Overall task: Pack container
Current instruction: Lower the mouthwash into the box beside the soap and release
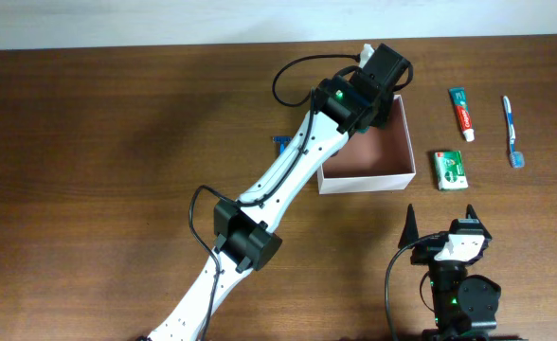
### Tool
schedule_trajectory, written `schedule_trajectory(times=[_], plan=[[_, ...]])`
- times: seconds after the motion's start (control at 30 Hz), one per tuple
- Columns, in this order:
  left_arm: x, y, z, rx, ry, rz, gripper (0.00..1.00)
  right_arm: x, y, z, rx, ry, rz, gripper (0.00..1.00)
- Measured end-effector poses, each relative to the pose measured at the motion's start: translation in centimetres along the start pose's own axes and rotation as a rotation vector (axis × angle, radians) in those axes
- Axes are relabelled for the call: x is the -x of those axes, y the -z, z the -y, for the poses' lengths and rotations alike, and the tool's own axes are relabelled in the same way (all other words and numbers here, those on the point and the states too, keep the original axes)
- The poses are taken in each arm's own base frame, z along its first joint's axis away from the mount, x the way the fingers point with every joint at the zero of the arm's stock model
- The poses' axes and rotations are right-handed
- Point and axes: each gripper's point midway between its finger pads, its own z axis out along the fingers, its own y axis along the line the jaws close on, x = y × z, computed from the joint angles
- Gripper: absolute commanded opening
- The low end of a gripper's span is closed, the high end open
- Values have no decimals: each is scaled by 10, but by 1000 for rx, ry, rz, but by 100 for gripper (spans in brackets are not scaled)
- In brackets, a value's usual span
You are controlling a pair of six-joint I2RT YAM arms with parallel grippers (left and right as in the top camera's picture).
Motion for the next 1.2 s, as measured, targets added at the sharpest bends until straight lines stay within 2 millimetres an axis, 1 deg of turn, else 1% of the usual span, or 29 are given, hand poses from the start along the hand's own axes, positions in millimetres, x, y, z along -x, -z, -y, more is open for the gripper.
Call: schedule_trajectory(times=[0.33, 0.47, 0.63, 0.8, 0.83, 0.9, 1.2], plan=[[-1, -1, 0, 7, -2, 0, 32, 0, 0, 0, 0, 1, 0, 99], [-8, -8, -3, 20, -6, -22, 32, 0, 0, 0, 0, 0, 0, 99], [-22, -21, -7, 39, -14, -65, 32, 0, 0, 0, 0, 0, 0, 99], [-23, -21, -7, 40, -14, -67, 32, 0, 0, 0, 0, 0, 0, 99], [-23, -21, -7, 40, -14, -67, 33, 0, 0, 0, 0, 0, 0, 99], [-23, -21, -7, 41, -15, -70, 43, 0, 0, 0, 0, 0, 0, 99], [-23, -22, -8, 45, -11, -67, 44, 0, 0, 0, 0, 0, 0, 99]])
